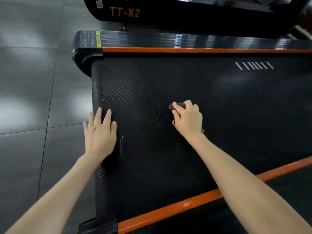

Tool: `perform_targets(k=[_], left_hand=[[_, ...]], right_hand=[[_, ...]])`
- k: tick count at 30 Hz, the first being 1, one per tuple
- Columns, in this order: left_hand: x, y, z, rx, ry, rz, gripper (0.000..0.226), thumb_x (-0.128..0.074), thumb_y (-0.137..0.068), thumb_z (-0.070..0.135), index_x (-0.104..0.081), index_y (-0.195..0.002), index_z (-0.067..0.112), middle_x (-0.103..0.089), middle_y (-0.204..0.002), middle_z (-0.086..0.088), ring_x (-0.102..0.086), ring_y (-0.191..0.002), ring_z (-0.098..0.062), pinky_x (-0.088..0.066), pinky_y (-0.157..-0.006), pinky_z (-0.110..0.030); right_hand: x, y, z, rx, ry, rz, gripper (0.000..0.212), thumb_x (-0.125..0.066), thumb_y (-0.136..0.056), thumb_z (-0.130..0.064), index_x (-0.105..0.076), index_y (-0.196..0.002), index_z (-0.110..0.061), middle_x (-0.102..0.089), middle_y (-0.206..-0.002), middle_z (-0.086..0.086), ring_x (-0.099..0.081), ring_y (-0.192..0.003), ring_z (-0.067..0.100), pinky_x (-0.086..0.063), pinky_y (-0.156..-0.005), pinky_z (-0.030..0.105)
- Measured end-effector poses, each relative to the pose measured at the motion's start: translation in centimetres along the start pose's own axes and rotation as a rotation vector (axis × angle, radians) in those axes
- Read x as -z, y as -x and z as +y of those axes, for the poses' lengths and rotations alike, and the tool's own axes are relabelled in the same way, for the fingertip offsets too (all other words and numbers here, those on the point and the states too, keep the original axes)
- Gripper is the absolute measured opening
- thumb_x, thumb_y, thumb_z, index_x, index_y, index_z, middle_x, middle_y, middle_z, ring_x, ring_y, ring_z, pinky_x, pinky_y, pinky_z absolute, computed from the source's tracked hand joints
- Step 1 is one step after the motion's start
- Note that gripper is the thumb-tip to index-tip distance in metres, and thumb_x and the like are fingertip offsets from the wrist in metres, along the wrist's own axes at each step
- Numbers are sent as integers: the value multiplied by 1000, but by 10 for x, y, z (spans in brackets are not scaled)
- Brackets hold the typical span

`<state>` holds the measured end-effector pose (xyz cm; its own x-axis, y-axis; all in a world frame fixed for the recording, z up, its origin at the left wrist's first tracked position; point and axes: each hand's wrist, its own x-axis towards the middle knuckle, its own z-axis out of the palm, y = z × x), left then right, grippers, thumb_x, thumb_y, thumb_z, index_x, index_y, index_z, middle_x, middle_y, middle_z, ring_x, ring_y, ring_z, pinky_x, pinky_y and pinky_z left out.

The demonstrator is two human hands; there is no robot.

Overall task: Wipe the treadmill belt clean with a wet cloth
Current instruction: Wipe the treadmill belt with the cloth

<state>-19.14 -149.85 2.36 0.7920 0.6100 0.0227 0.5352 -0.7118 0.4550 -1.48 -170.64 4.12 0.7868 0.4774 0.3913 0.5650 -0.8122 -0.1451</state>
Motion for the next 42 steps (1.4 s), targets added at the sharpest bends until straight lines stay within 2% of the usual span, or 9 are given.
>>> perform_targets(k=[9,11,14,16,20,24,34,38,42], left_hand=[[-5,9,2,36,156,17,47,-31,-102,22,-27,-149,15,-12,-158,-9,-5,-145,-30,-10,-116,-39],[-4,10,3,39,175,18,47,-30,-102,21,-27,-149,15,-12,-158,-8,-4,-145,-28,-9,-116,-38],[-2,12,2,60,210,28,48,-31,-102,21,-25,-149,13,-13,-158,-7,-5,-146,-27,-8,-117,-36],[0,12,3,63,224,41,49,-32,-102,20,-22,-149,11,-15,-158,-8,-6,-146,-28,-9,-117,-36],[1,12,2,96,285,58,48,-32,-102,19,-24,-148,10,-18,-157,-10,-9,-145,-27,-8,-117,-33],[1,12,2,99,316,70,47,-33,-101,18,-27,-148,11,-20,-156,-8,-12,-145,-23,-8,-115,-29],[-3,18,-17,332,577,149,41,-43,-95,16,-49,-136,20,-49,-135,1,-43,-125,-17,-28,-104,-25],[3,24,-35,463,1007,33,43,-48,-86,7,-61,-122,27,-66,-113,3,-63,-102,-10,-48,-92,-26],[19,27,-38,437,901,-41,46,-38,-92,-2,-59,-125,22,-60,-127,1,-52,-120,-15,-39,-103,-31]], right_hand=[[55,110,-12,707,-204,-254,34,-52,-89,-31,-64,-118,-19,-59,-98,10,-52,-72,27,-46,-57,35],[40,79,-3,559,-125,-171,33,-51,-87,-29,-65,-115,-20,-59,-94,12,-52,-69,31,-49,-56,38],[24,52,-6,18,-52,-44,27,-57,-90,-24,-69,-113,-17,-56,-96,14,-51,-72,32,-51,-56,46],[25,67,-19,96,-80,-39,29,-55,-90,-27,-68,-112,-15,-55,-93,13,-50,-71,31,-51,-55,44],[52,127,-51,622,-287,-220,35,-50,-90,-33,-67,-116,-16,-59,-98,9,-52,-74,27,-46,-59,36],[36,96,-59,801,-312,-200,31,-50,-92,-30,-68,-114,-18,-60,-99,8,-51,-76,24,-42,-59,34],[-39,-34,-98,366,-253,-51,28,-54,-90,-29,-70,-111,-19,-58,-99,11,-51,-80,32,-50,-66,48],[-11,32,-109,749,-433,-115,35,-49,-85,-36,-71,-106,-19,-60,-94,10,-52,-71,32,-49,-58,45],[20,80,-99,1190,-548,-301,31,-50,-89,-34,-69,-112,-23,-61,-100,5,-52,-74,25,-44,-59,37]])
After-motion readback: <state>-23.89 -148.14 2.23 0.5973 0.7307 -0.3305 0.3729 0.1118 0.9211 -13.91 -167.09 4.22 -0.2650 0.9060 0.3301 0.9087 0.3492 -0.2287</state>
